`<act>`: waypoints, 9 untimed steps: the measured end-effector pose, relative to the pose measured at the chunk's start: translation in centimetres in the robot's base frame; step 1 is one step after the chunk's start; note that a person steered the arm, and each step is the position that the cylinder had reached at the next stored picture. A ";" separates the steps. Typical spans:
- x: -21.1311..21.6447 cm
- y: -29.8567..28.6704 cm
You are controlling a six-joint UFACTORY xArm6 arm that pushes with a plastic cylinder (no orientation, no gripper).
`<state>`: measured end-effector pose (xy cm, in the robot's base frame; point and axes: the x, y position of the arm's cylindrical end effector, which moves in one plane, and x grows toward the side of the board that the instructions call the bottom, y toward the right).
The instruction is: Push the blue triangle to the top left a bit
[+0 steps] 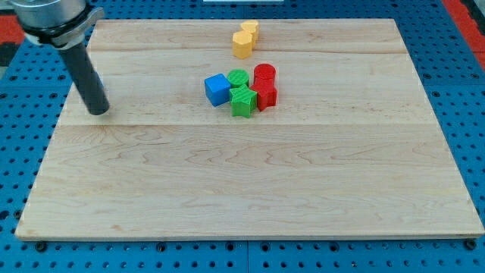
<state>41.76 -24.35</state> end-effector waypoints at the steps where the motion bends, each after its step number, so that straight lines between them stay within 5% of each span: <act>1: -2.0 -6.1; 3: -8.6 -2.7; 4: -9.1 4.1; 5: -10.2 -0.1; 7: -6.9 -2.4; 9: -6.1 6.5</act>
<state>35.61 -17.88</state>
